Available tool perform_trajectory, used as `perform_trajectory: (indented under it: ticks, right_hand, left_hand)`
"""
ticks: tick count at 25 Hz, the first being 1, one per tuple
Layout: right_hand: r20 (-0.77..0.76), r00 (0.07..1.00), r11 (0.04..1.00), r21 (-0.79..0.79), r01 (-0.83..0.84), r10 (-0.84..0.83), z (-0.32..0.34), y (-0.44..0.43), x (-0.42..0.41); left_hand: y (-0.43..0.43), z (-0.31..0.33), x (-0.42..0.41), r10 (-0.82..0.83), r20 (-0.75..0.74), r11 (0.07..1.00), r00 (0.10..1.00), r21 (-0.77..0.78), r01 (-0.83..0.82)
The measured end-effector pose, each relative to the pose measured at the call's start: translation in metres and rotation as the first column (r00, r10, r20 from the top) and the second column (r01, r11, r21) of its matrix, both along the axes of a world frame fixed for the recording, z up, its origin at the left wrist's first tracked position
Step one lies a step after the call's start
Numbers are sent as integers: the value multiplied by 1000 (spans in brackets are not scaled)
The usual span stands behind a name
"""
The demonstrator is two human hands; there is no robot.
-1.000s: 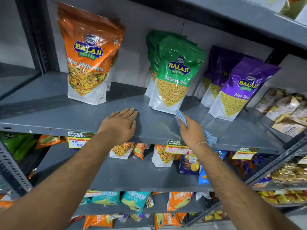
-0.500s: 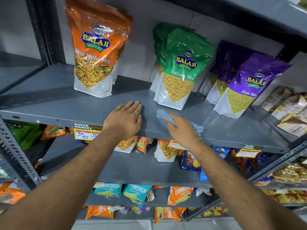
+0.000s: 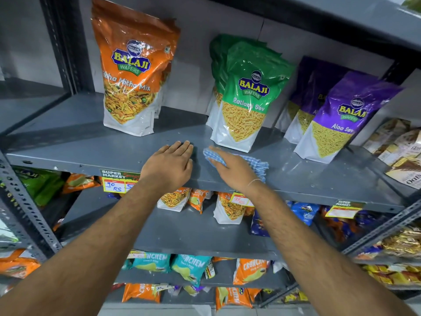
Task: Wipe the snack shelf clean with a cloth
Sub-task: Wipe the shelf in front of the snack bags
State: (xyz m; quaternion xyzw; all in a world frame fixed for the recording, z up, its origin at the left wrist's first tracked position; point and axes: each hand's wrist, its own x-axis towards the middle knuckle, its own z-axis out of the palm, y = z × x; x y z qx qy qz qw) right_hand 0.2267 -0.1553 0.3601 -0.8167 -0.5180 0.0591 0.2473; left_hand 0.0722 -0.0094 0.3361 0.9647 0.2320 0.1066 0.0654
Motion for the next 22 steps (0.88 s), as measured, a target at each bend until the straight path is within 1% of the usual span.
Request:
perform_trajectory:
  ticks: [2,3,4,6,7,8,10,12,14,15,16,17,18,19,20,21,22]
  right_hand:
    - [-53,988,989,-4,-147,147,-3,-19,-6]
    - [-104,980,985,5,-170,170,-1,-29,-3]
    - [-163,975,988,42,-145,150,3,-35,3]
    - [-238,970,988,152,-9,45,5,-36,24]
    - [-235,972,985,165,39,1,5,-30,33]
    - [-203,979,989,140,44,-15,4,-21,38]
    - [-103,994,999,30,-30,33,-2,0,35]
    - [-52,989,988,-50,-144,142,-5,10,23]
    - [-67,962,958,-97,-271,265,-2,-8,9]
    - [-98,940,937,-94,-336,327,-3,-25,4]
    - [-161,921,925,-79,-372,356,-3,-45,2]
    - [-219,916,935,-44,-353,336,3,-63,2]
    - [-258,929,963,23,-270,267,10,-76,8]
    - [-244,956,984,115,-139,164,17,-84,19]
    - [-188,982,981,194,20,18,19,-87,36]
    - [-122,985,962,231,149,-123,20,-87,52]
    - [-63,973,950,211,229,-221,19,-83,65]
  left_hand:
    - [0,1,-1,-1,-7,1000,1000,3,1]
    - [1,1,-1,-1,-7,1000,1000,3,1]
    - [1,0,-1,0,-8,1000,1000,0,0]
    - [2,0,0,-5,-8,1000,1000,-1,5]
    - [2,-1,1,-7,-10,1000,1000,2,7]
    - [2,-1,1,-5,-14,1000,1000,6,5]
    - [2,0,2,-1,-17,1000,1000,6,1]
    - [3,0,2,4,-4,1000,1000,2,-4]
    - [3,0,2,-1,-12,1000,1000,-2,1]
    - [3,-1,2,-3,-15,1000,1000,-4,3]
    - [3,-2,2,1,-14,1000,1000,0,-1]
    - [4,-3,1,6,-11,1000,1000,7,-6]
    - [5,-4,1,4,-4,1000,1000,8,-4]
    - [6,-4,1,-4,-2,1000,1000,2,4]
    - [6,-4,1,-7,-1,1000,1000,-1,7]
    - [5,-4,2,-5,8,1000,1000,6,5]
    - [5,-5,2,-1,15,1000,1000,12,0]
